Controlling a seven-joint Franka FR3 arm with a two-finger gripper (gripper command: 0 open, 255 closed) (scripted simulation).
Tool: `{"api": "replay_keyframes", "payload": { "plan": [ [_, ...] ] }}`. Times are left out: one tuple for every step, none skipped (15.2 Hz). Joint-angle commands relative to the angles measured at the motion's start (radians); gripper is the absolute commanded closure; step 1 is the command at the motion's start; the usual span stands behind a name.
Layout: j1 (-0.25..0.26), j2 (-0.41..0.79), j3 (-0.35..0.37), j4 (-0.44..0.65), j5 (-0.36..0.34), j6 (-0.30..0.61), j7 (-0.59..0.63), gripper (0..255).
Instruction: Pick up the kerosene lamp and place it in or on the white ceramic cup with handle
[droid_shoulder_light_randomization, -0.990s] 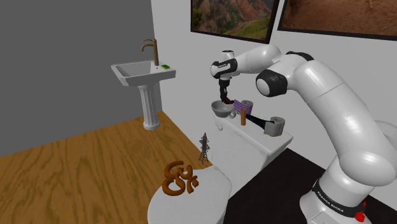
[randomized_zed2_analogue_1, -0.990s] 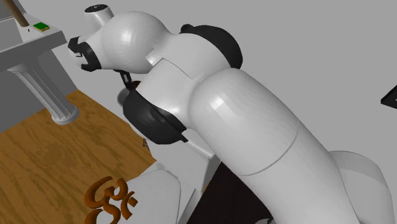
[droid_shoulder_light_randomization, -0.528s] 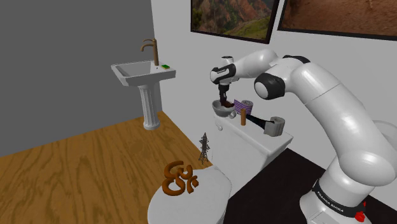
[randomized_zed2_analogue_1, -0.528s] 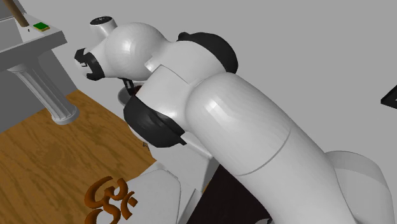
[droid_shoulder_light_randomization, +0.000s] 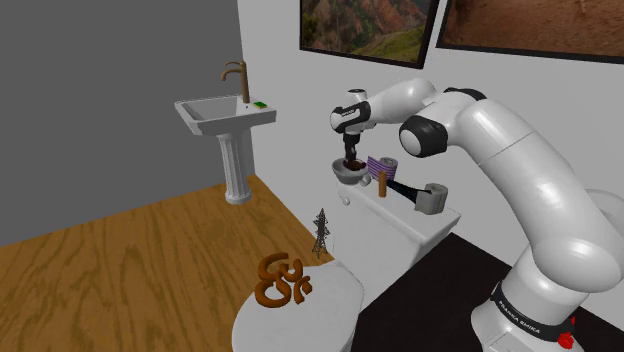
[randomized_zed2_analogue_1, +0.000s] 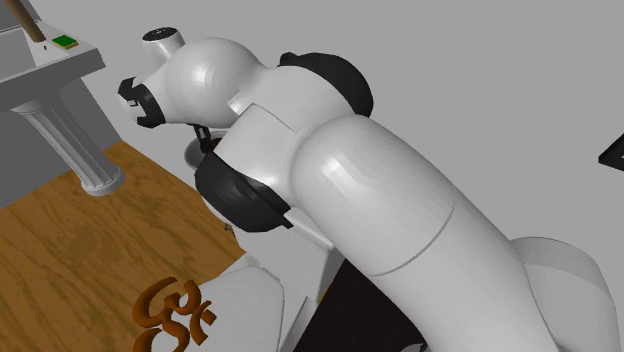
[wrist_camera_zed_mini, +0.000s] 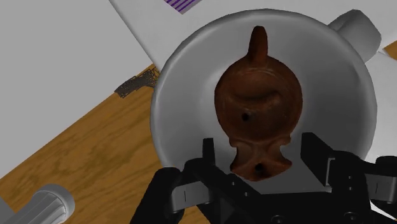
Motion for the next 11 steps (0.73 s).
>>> {"api": "replay_keyframes", "payload": {
  "plan": [
    [0.000, 0.000, 0.000, 0.000, 0.000, 0.000, 0.000, 0],
    [0.000, 0.000, 0.000, 0.000, 0.000, 0.000, 0.000, 0],
    [0.000, 0.000, 0.000, 0.000, 0.000, 0.000, 0.000, 0],
    [0.000, 0.000, 0.000, 0.000, 0.000, 0.000, 0.000, 0],
    [0.000, 0.000, 0.000, 0.000, 0.000, 0.000, 0.000, 0],
    [0.006, -0.023, -0.006, -0.009, -0.005, -0.015, 0.001, 0],
    [0.012, -0.046, -0.011, -0.017, -0.010, -0.031, 0.002, 0],
    [0.017, -0.068, -0.016, -0.022, -0.015, -0.047, 0.004, 0],
    [0.021, -0.084, -0.020, -0.024, -0.019, -0.061, 0.005, 0],
    [0.021, -0.084, -0.020, -0.024, -0.019, -0.061, 0.005, 0],
    [0.021, -0.084, -0.020, -0.025, -0.019, -0.061, 0.005, 0]
  ]
}}
